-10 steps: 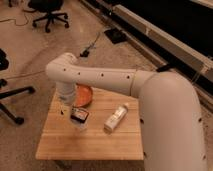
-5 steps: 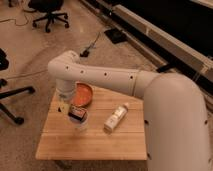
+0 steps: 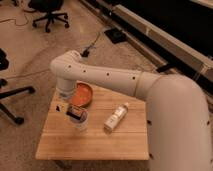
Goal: Place the eraser in the ceramic cup
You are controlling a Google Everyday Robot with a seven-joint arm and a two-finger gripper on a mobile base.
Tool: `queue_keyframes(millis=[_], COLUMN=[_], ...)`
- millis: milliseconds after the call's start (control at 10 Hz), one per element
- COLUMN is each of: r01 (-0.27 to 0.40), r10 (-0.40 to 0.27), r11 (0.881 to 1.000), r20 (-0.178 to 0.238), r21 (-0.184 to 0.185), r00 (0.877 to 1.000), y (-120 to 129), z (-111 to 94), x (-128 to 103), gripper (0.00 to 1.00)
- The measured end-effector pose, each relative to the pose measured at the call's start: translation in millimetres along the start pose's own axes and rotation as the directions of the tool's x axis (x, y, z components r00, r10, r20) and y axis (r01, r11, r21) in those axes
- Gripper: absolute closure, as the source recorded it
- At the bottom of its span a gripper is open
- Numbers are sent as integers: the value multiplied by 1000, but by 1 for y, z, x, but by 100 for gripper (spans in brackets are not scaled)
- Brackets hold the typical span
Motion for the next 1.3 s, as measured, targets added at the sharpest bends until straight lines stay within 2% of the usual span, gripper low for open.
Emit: queue_keyframes(millis=[100,200,600,700,800,900,1200,1300], r01=[6,13,3,-1,-10,-23,-8,-16], r10=[-6,-13,-1,2,12,26,11,18], r11=[1000,1000,1000,1000,1000,999,1000,1000], r20=[6,15,65,78,92,119,89,95], r21=[-4,-7,-18,-19,-21,-32,-27,-25], r00=[1000,1000,998,997,996,993,996,995], y=[0,1,-6,-8,-11,-14,-9,-12], z=[1,3,7,7,8,9,9,8], x=[-1,-3,2,2,5,10,2,7], gripper=[95,86,43,37,34,35,59,62])
